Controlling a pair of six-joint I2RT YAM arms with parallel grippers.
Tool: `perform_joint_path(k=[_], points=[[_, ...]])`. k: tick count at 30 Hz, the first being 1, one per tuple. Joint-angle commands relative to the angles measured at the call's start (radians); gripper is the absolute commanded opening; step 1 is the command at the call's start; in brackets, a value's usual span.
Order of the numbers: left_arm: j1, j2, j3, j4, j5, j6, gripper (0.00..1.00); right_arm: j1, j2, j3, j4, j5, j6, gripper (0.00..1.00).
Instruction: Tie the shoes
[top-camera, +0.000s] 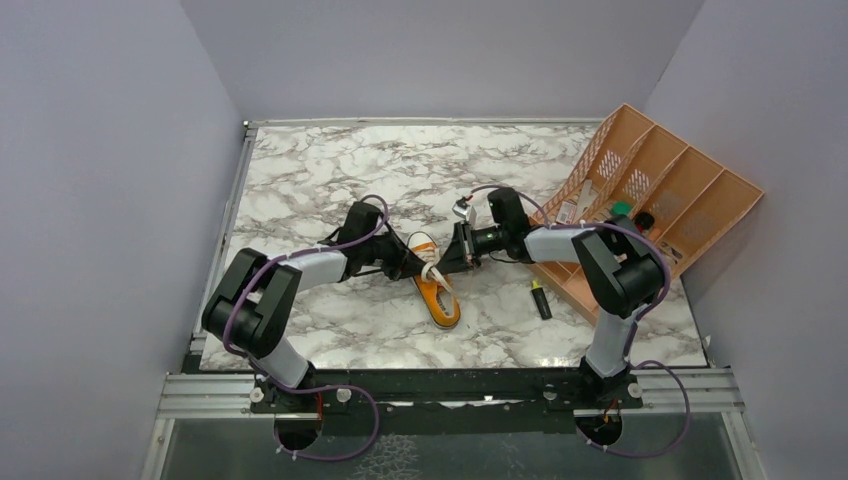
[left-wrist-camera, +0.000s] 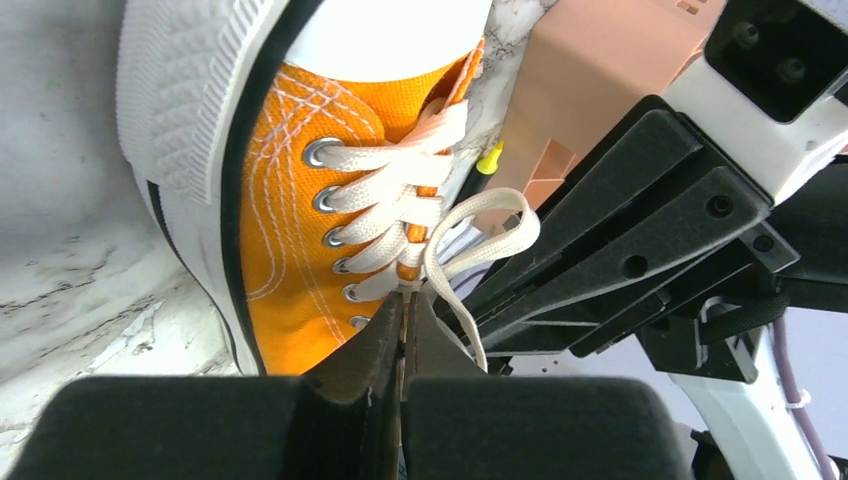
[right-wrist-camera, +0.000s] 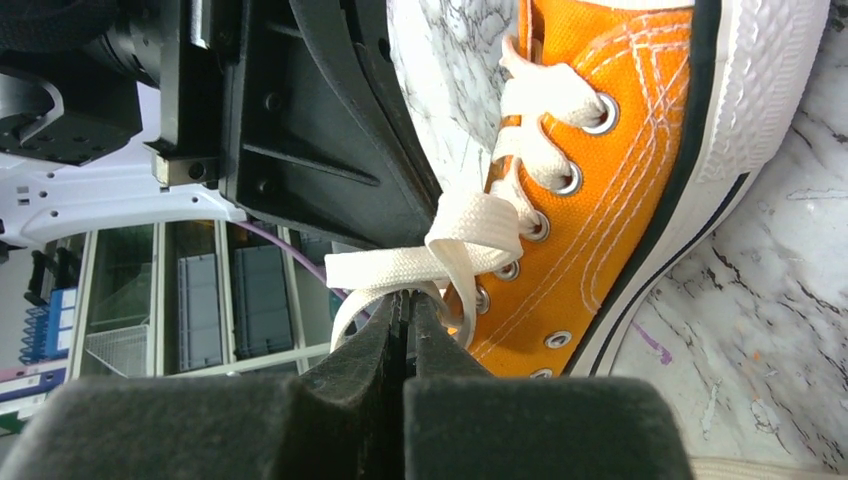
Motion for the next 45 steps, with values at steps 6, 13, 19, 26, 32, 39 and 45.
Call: perform_joint_path(k=[6,13,19,26,32,39,45], points=[[0.006,-0.079,-0.015,-0.063,-0.037,0.059,0.0,-0.048,-0.147,0.165,-0.591,0.143,-0.346,0.47],[0.053,-0.093,-0.001,-0.114,-0.017,0.125,0.0,-0.13,-0.243,0.17,-0.731,0.152,-0.637,0.65],[0.059,-0.116,-0.017,-0.147,-0.012,0.137,0.0,-0.025,-0.257,0.176,-0.699,0.275,-0.721,0.67],[0.065,-0.157,-0.053,-0.163,-0.017,0.129,0.0,0.076,-0.254,0.15,-0.664,0.386,-0.759,0.7],[0.066,-0.189,-0.066,-0.18,-0.014,0.128,0.0,0.121,-0.205,0.179,-0.648,0.457,-0.714,0.61],[0.068,-0.269,-0.104,-0.272,-0.029,0.152,0.0,0.12,-0.288,0.205,-0.691,0.552,-0.66,0.15],[0.09,-0.372,-0.177,-0.427,-0.052,0.213,0.0,0.113,-0.317,0.237,-0.755,0.623,-0.632,0.01]])
